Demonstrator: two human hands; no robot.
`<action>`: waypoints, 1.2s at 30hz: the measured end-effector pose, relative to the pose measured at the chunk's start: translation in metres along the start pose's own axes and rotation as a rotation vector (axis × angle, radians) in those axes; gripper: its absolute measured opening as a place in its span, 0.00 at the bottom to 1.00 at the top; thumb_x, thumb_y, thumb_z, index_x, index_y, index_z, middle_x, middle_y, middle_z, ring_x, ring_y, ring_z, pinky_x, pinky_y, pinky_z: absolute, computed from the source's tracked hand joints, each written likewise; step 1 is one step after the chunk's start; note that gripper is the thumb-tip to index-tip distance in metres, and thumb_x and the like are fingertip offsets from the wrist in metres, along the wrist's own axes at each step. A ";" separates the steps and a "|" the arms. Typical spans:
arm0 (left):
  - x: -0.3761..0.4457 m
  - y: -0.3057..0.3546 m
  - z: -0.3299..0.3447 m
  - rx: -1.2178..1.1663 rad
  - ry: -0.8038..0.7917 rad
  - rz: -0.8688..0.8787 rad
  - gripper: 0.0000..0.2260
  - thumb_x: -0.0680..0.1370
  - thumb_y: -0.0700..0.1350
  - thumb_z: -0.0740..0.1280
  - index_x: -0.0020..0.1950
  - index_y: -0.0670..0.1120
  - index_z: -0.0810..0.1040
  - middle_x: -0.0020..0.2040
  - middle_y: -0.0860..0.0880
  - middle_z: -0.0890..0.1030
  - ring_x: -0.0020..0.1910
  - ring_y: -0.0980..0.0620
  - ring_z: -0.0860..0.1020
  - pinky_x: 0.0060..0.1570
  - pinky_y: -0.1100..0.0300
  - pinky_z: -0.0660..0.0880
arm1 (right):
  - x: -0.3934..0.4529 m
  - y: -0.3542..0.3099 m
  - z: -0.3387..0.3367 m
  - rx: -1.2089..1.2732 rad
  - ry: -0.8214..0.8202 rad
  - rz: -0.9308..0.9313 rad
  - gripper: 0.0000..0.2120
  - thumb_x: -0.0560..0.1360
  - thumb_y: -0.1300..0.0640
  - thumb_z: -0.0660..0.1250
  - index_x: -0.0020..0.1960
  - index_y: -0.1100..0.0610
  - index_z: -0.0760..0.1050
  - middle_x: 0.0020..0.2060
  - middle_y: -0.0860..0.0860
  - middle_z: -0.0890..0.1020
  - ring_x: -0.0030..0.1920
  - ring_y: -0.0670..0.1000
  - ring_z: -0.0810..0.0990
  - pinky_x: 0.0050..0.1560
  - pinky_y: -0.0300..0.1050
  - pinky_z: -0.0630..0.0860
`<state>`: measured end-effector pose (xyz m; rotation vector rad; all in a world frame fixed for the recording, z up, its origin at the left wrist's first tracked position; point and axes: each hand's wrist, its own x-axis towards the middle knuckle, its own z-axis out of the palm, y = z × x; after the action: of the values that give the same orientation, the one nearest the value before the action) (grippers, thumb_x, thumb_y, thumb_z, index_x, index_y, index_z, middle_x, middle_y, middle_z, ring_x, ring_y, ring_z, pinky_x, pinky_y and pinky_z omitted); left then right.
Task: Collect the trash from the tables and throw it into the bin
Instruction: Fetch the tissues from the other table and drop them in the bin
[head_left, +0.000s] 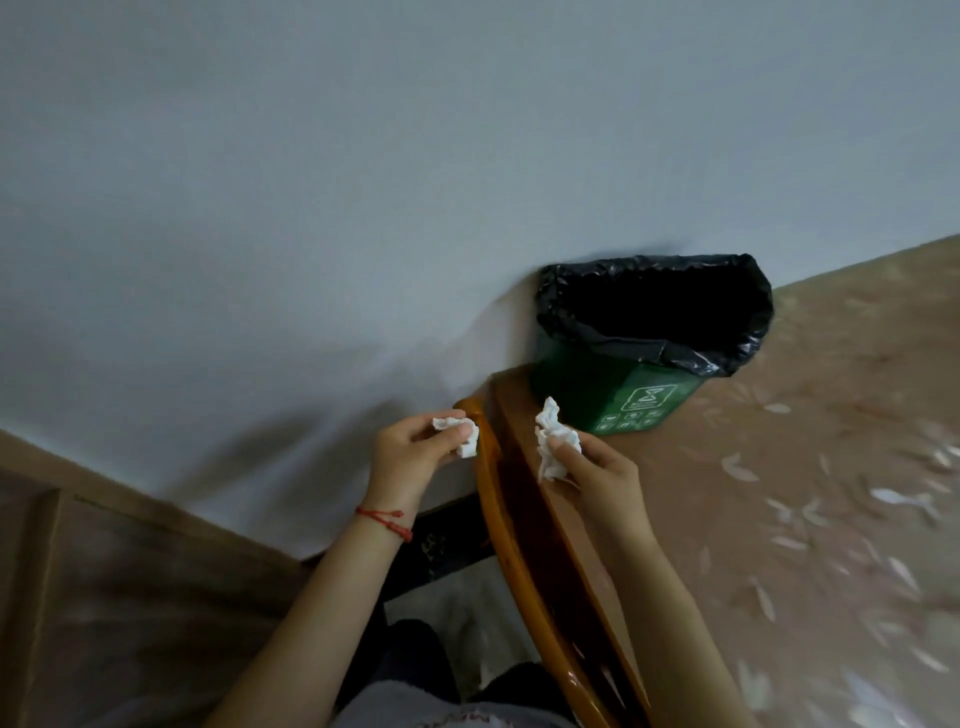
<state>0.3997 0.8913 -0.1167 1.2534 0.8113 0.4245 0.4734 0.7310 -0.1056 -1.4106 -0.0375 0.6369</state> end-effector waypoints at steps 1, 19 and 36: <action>0.004 0.001 0.009 0.014 -0.041 -0.011 0.06 0.70 0.32 0.69 0.41 0.42 0.81 0.30 0.52 0.83 0.32 0.58 0.81 0.34 0.67 0.78 | 0.000 -0.002 -0.005 0.017 0.040 -0.005 0.05 0.74 0.62 0.66 0.47 0.56 0.81 0.35 0.49 0.84 0.37 0.45 0.82 0.36 0.36 0.78; 0.053 0.028 0.082 0.162 -0.416 -0.052 0.08 0.70 0.36 0.71 0.48 0.39 0.81 0.41 0.46 0.82 0.41 0.52 0.82 0.42 0.62 0.80 | 0.018 -0.061 -0.028 0.083 0.385 -0.146 0.04 0.72 0.59 0.68 0.41 0.54 0.82 0.39 0.55 0.81 0.39 0.50 0.79 0.41 0.42 0.77; 0.067 0.036 0.095 0.106 -0.424 -0.072 0.07 0.69 0.34 0.70 0.47 0.38 0.81 0.39 0.45 0.82 0.35 0.56 0.82 0.37 0.67 0.79 | 0.116 -0.136 -0.046 -0.045 0.478 -0.148 0.02 0.72 0.63 0.69 0.43 0.63 0.78 0.44 0.62 0.78 0.44 0.53 0.78 0.39 0.42 0.82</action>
<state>0.5193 0.8848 -0.0941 1.3472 0.5183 0.0508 0.6409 0.7366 -0.0286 -1.5568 0.2220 0.1672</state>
